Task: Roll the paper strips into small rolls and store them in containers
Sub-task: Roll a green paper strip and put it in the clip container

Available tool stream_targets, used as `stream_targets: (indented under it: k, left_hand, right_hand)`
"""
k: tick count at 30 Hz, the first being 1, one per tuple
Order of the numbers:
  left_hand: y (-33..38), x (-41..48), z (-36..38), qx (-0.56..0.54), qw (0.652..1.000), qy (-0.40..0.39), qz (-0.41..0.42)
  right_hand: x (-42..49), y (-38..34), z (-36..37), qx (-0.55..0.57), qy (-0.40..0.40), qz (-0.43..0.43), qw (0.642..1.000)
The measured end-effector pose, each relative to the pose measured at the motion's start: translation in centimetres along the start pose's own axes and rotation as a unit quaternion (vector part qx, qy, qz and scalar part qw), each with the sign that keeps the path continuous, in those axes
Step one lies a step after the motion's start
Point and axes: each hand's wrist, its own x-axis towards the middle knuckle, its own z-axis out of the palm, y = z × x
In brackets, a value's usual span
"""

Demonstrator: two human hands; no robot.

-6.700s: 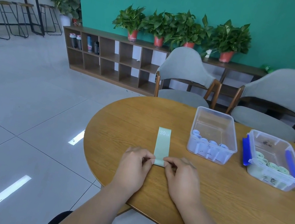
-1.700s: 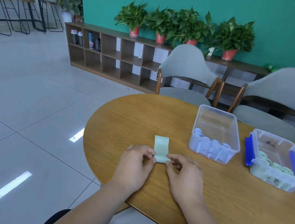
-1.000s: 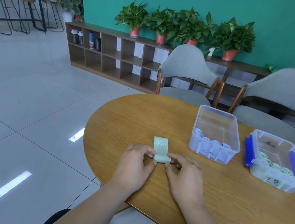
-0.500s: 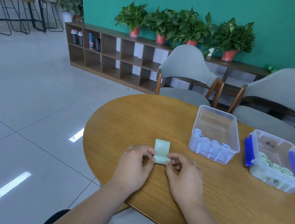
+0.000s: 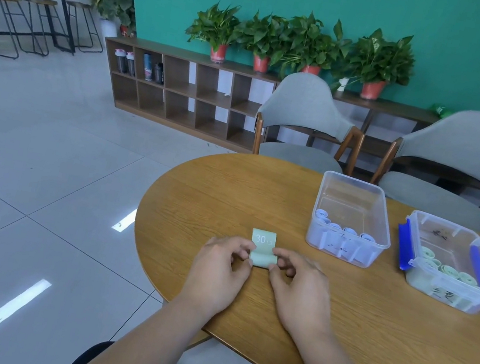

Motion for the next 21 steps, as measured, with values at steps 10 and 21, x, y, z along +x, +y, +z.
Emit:
stream_targets:
  k: [10,21]
  left_hand:
    - [-0.14,0.11,0.24,0.023,1.0,-0.006,0.01]
    - [-0.13,-0.03,-0.04,-0.001,1.0,-0.019,0.006]
  right_hand:
    - [-0.02,-0.05,0.17,-0.015,0.006,-0.002,1.0]
    - [0.0,0.13,0.14,-0.023,-0.008,0.002,1.0]
